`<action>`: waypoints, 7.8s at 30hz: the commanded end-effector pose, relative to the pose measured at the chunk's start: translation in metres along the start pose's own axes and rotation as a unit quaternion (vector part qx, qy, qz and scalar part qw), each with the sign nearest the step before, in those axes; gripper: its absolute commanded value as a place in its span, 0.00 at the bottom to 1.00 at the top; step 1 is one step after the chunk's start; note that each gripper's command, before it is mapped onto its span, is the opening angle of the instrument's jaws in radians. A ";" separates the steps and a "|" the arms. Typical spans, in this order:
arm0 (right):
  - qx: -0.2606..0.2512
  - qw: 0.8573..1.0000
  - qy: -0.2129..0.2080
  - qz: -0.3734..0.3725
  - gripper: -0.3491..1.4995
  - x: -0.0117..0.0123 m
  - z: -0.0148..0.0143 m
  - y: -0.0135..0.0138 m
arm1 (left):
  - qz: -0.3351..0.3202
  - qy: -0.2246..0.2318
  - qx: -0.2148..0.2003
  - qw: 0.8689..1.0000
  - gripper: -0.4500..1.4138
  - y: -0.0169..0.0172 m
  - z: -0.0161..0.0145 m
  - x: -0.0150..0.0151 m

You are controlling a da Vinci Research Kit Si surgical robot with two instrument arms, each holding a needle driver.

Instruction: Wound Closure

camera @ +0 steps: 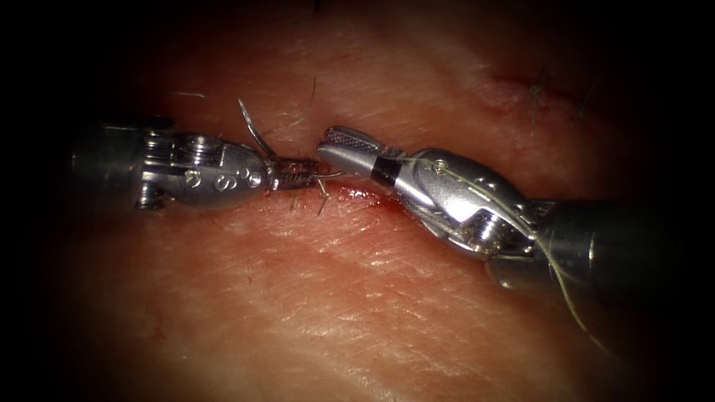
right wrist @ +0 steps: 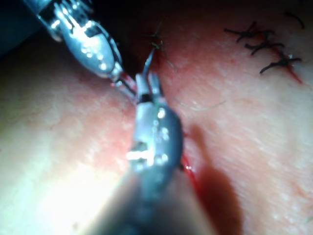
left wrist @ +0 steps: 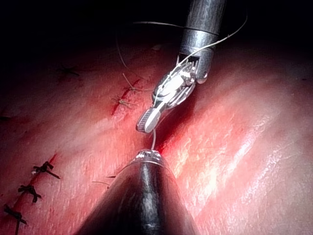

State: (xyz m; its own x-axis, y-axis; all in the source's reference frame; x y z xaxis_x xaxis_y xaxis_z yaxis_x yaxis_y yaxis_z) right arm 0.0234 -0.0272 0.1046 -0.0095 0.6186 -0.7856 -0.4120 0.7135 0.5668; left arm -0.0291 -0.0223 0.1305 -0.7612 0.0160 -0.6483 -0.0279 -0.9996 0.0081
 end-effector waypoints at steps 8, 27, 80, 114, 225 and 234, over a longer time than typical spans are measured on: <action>0.009 0.999 -0.007 -0.044 0.00 -0.0003 -0.0013 0.0004 | -0.036 0.010 0.009 0.999 0.45 -0.0004 0.0007 0.0002; 0.135 0.900 -0.159 -0.384 0.00 -0.0015 -0.0005 -0.0034 | -0.202 0.015 -0.136 0.970 0.91 0.0022 -0.0003 0.0022; -0.012 0.896 -0.088 -0.434 0.97 0.0021 -0.0033 -0.0095 | -0.195 -0.032 -0.157 0.968 0.00 -0.0017 0.0014 -0.0022; -0.155 0.953 0.070 -0.251 0.85 0.0016 -0.0015 -0.0045 | -0.318 0.233 -0.040 0.918 0.00 -0.0014 0.0006 0.0004; -0.022 0.806 0.026 -0.591 0.00 -0.0073 0.0000 0.0034 | -0.230 0.082 -0.025 0.970 0.20 0.0081 0.0144 -0.0050; -0.026 0.804 0.014 -0.594 0.00 -0.0080 0.0000 0.0039 | -0.228 0.081 -0.026 0.970 0.17 0.0082 0.0144 -0.0054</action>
State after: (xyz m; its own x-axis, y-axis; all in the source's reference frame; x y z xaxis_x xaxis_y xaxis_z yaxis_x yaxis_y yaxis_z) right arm 0.0212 -0.0294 0.1125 0.4012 -0.4950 -0.7707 -0.1818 0.7816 -0.5967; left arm -0.0340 -0.0298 0.1445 -0.5658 0.4566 -0.6866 -0.3032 -0.8895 -0.3418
